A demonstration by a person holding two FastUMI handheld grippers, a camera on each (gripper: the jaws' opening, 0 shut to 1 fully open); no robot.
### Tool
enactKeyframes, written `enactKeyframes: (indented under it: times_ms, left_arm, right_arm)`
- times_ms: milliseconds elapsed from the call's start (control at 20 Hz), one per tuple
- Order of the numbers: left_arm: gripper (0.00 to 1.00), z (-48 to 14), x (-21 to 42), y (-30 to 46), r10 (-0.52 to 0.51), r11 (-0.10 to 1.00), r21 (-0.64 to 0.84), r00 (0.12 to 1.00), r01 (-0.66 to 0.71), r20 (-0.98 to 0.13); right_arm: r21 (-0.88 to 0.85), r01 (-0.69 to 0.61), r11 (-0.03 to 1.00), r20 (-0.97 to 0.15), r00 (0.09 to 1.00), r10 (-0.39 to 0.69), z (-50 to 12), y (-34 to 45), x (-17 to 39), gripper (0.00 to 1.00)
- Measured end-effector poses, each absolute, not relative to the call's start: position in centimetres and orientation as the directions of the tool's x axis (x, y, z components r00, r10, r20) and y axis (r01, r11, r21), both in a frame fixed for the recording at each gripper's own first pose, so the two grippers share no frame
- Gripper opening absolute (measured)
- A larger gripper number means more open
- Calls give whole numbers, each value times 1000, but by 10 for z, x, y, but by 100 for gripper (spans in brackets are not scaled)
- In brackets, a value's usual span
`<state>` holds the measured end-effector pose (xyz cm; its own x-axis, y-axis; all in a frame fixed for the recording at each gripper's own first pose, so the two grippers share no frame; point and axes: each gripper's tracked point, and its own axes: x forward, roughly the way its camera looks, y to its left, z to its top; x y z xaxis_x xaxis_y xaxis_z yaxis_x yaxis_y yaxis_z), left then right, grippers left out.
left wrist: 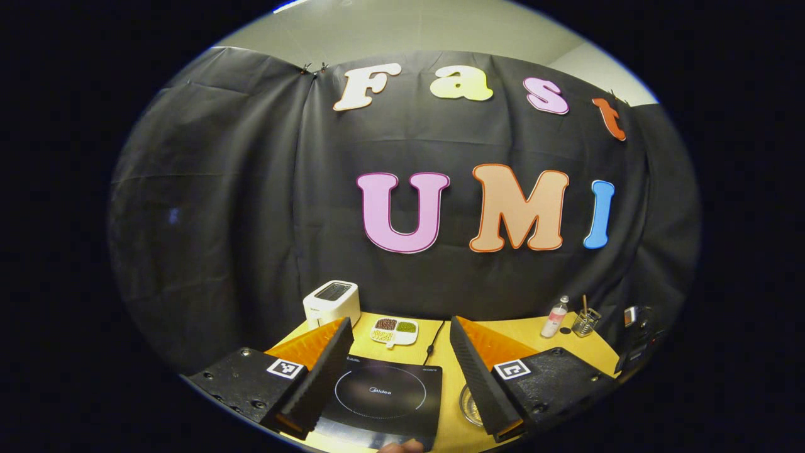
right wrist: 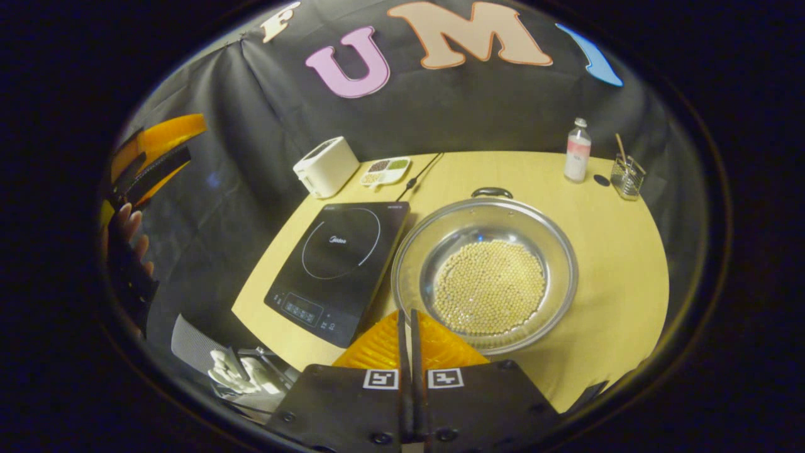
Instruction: First push the handle of the pot to place it horizontally, then grasp the pot with both hands and set it on the induction cooktop.
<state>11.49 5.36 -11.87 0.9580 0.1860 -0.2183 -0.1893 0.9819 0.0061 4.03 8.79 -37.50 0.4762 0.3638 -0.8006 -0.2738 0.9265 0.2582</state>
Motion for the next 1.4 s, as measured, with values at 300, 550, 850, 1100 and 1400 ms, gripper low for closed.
enactKeyframes:
  times_ms: [300,550,850,1100,1400]
  left_arm:
    - [94,-151,156,65,58,995,-65,965,-77,-256]
    - [95,-182,182,61,-49,991,-134,950,8,-307]
    - [94,-193,191,67,-95,988,-144,942,50,-321]
    - [95,-201,193,73,-104,987,-154,939,56,-328]
    - [94,-207,194,72,-132,983,-169,932,78,-337]
  right_arm:
    - [252,-146,957,-891,352,288,-429,110,16,3]
    - [159,-95,983,-953,245,178,-464,101,-3,3]
    - [121,-24,992,-975,183,123,-485,90,-10,3]
    - [53,-9,999,-986,161,54,-490,67,-15,0]
    - [-11,49,999,-989,149,-18,-493,23,-13,0]
